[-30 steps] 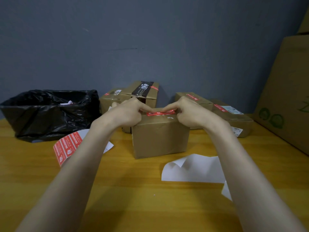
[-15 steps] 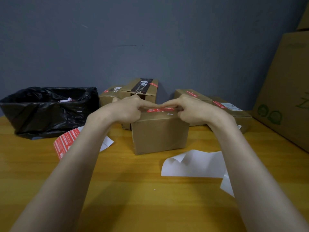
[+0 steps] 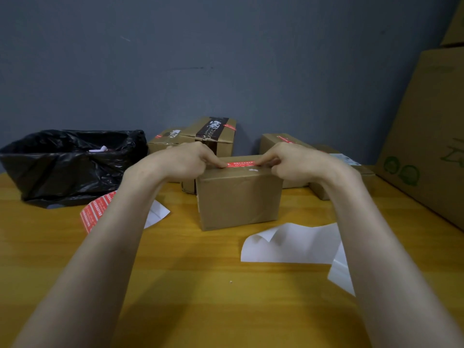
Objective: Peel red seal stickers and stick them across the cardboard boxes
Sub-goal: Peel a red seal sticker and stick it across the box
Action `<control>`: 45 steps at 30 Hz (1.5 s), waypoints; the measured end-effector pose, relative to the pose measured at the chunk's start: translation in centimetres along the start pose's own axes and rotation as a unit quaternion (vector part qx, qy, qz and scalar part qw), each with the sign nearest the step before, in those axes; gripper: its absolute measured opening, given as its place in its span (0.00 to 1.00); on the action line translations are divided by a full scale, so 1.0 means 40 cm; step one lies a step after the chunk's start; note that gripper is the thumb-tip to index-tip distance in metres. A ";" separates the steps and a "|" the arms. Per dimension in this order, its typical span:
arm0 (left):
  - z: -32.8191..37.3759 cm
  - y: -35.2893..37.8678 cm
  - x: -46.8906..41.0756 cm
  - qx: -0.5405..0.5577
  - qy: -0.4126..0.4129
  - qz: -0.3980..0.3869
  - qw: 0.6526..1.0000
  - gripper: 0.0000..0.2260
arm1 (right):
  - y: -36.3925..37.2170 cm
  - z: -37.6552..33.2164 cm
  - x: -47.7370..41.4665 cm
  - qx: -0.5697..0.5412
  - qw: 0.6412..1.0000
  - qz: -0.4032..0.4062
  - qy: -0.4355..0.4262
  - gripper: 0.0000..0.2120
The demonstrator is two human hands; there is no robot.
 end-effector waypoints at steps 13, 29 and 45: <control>-0.007 -0.011 0.020 0.037 0.000 0.001 0.999 0.25 | 0.013 0.012 -0.017 -0.002 0.999 0.034 -0.004 0.28; -0.001 0.004 0.030 0.027 -0.013 -0.005 1.000 0.25 | 0.022 0.006 -0.013 0.031 0.999 0.037 0.006 0.23; 0.019 0.020 0.091 0.099 0.005 0.236 0.967 0.22 | -0.004 0.035 0.094 -0.209 0.966 0.146 -0.038 0.20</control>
Point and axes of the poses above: each hand's wrist, its own x-axis away from the middle knuckle, its own y-axis out of the palm, z = x × y, the point moved 9 cm from there along -x, towards the middle knuckle, and after that the axes turned 6 degrees about -z, right-handed, at the moved point
